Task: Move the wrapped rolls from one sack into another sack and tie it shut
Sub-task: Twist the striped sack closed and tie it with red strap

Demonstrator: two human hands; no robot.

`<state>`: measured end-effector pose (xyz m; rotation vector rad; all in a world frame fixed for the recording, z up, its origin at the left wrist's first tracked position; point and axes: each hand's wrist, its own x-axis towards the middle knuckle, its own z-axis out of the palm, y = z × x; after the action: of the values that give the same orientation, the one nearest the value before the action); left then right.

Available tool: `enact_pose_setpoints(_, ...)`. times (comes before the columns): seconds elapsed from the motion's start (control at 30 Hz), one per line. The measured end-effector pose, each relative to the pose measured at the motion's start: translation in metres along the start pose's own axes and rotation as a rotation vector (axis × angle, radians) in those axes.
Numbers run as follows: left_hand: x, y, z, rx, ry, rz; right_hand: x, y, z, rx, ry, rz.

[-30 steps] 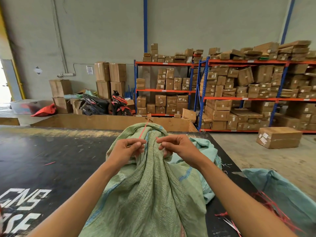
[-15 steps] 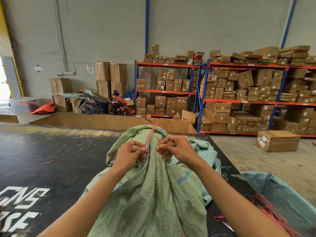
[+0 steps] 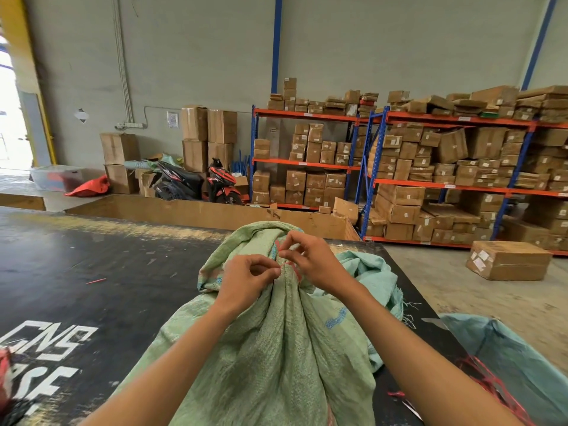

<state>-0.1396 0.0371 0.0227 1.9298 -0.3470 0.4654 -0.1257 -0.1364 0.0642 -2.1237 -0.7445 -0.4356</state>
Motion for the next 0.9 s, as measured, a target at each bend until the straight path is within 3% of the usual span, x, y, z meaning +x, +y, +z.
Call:
enact_pose_setpoints(0.2, -0.003, -0.002, -0.004, -0.067, 0.061, 0.031, 0.004, 0.001, 0.005, 0.015, 0.059, 0.108)
enact_pose_setpoints(0.4, -0.005, -0.006, -0.004, 0.037, 0.05, 0.169, 0.01, 0.005, 0.006, -0.114, 0.103, 0.221)
enact_pose_setpoints(0.6, -0.004, -0.019, -0.005, 0.41, 0.16, 0.476, 0.019, -0.006, -0.002, -0.279, -0.122, 0.325)
enact_pose_setpoints(0.8, -0.006, -0.023, -0.004, 0.58, 0.214, 0.604, 0.03, -0.019, -0.006, -0.324, -0.424, 0.44)
enact_pose_setpoints(0.9, -0.008, -0.026, -0.003, 0.581, 0.179, 0.586, 0.034, -0.021, -0.011, -0.273, -0.542, 0.506)
